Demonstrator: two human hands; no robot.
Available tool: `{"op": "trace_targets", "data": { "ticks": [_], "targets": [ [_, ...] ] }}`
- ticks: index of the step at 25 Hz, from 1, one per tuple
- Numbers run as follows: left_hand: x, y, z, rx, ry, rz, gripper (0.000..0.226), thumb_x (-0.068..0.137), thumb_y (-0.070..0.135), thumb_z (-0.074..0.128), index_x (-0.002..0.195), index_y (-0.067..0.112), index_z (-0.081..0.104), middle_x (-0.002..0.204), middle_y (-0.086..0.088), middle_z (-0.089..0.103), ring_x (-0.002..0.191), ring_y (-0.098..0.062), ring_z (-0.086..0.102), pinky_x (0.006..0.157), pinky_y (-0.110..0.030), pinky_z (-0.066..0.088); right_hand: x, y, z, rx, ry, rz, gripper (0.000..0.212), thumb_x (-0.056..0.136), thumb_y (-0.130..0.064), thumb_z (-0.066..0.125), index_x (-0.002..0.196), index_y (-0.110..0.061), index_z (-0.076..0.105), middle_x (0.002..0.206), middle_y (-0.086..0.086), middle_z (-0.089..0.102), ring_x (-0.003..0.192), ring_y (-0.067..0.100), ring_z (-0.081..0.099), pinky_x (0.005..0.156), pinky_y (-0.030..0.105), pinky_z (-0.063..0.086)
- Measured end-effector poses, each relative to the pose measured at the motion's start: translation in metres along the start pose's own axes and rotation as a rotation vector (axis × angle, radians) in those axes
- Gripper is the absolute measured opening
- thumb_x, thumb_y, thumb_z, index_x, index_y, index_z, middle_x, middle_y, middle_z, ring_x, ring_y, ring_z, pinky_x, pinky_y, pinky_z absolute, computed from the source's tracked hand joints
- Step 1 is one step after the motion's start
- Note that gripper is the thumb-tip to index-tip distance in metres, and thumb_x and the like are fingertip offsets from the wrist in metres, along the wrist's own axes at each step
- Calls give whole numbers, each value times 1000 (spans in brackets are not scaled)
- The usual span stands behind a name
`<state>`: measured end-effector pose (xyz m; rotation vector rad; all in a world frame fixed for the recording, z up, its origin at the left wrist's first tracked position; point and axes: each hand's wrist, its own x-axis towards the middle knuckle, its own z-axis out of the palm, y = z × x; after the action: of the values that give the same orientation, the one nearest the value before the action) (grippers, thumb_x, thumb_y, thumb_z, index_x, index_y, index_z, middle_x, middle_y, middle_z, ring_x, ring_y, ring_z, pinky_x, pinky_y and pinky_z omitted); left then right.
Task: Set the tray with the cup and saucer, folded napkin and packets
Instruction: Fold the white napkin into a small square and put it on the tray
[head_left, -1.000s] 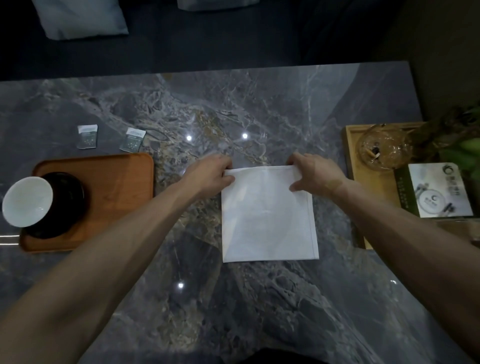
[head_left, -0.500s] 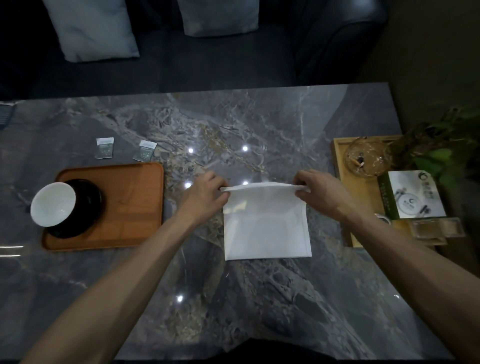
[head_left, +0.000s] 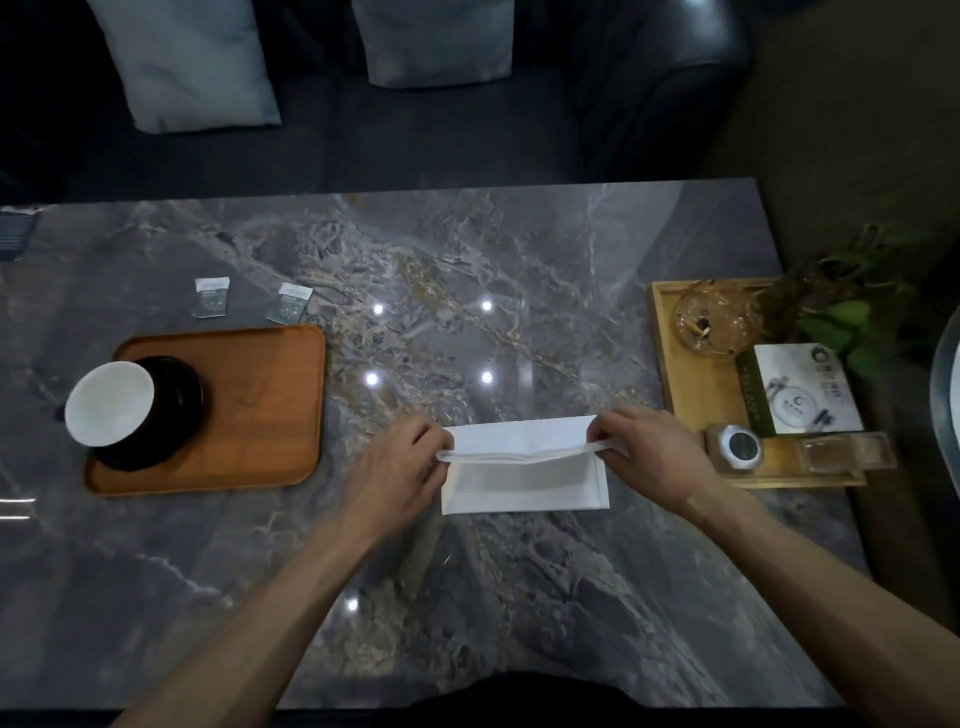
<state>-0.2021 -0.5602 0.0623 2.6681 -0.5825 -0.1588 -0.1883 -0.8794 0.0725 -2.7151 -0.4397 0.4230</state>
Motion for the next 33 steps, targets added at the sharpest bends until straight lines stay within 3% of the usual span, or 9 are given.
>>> {"op": "trace_targets", "data": {
  "ticks": [6,15,26,30,33],
  "targets": [
    [-14,2,12,41,-57,21,14,79,13,65,91,14,58,93,-4,57,79,-23,51,63,-35,42,-23,-1,32,-61,23,35,16,78,-16,70,90,-25,63,93,-3,64,85,23,57,70,28,29],
    [-37,-5,36,96,-163,24,13,83,20,62,91,19,52,93,-1,54,77,-21,50,56,-32,36,-37,1,56,-71,-51,48,15,84,-27,68,97,-29,60,107,-6,62,96,17,53,77,29,40],
    [-47,-9,45,91,-207,-5,17,86,27,62,100,18,64,95,-4,61,83,-26,57,62,-38,50,-49,2,62,-197,-81,55,24,89,-34,65,112,-28,63,124,-3,59,110,21,56,90,38,48],
    [-44,-11,47,105,-179,-9,23,89,40,59,98,21,67,92,-1,59,82,-23,55,64,-34,47,-56,-6,64,-258,-30,82,28,88,-44,64,109,-25,66,124,2,62,110,27,58,84,43,49],
    [-33,-5,48,123,-113,-9,28,95,43,45,100,23,65,95,1,57,82,-18,53,66,-32,43,-44,-23,67,-244,115,101,33,95,-46,51,116,-24,64,131,5,61,122,30,55,92,47,49]
  ]
}}
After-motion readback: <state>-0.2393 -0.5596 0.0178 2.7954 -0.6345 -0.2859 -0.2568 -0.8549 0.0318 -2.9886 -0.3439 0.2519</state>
